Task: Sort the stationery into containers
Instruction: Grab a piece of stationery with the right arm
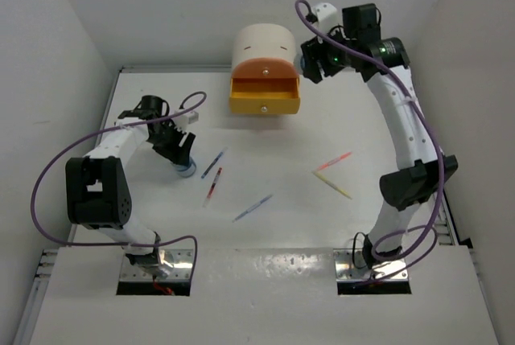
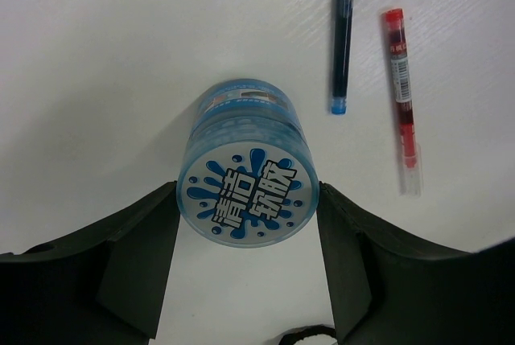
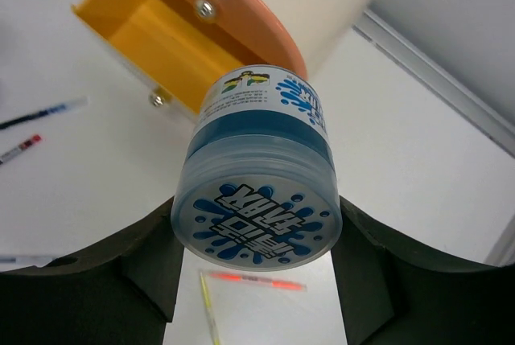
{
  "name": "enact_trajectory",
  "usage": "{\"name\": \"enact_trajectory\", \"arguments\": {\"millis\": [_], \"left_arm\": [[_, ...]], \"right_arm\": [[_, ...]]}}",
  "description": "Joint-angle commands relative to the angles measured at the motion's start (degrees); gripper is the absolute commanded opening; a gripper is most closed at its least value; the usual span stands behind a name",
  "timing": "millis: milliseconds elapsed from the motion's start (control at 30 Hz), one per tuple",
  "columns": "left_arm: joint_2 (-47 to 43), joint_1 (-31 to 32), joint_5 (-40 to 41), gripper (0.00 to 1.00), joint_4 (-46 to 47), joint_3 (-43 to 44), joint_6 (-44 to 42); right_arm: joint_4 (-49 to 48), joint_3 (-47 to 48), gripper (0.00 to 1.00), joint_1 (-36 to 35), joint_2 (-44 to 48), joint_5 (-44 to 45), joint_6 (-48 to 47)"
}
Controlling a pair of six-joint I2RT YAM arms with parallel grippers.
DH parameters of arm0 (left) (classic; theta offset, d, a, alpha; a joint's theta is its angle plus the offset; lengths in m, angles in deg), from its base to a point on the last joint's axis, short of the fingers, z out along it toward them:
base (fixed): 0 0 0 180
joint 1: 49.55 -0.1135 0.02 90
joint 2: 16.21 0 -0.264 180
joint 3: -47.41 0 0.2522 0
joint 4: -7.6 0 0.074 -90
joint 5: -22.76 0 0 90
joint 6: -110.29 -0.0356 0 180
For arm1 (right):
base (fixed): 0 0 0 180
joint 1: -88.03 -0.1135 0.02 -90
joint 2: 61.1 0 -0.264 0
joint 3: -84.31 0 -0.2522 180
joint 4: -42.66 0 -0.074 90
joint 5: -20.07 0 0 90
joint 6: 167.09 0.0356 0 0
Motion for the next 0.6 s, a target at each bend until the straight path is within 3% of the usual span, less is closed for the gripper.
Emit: {"name": "enact_trajectory", "arguments": {"millis": [0,233,567], "left_arm": [[-1.99,0.29,-2.84,0.21,1.95,2.11,1.74],[-2.26,0.20,-3.01,0.21,1.60,1.76,2.09],[-2.61,0.20,-2.84,0.20,1.95,1.05,2.09]], "right_arm": [[-6.72,4.57,0.00,-2.54,-4.17,2.54,2.53],[-9.19,8.01,0.00,-6.24,-11.64,5.62,3.50],[-8.93,7.40,0.00,-7.20,-15.43,5.71,2.88]]}}
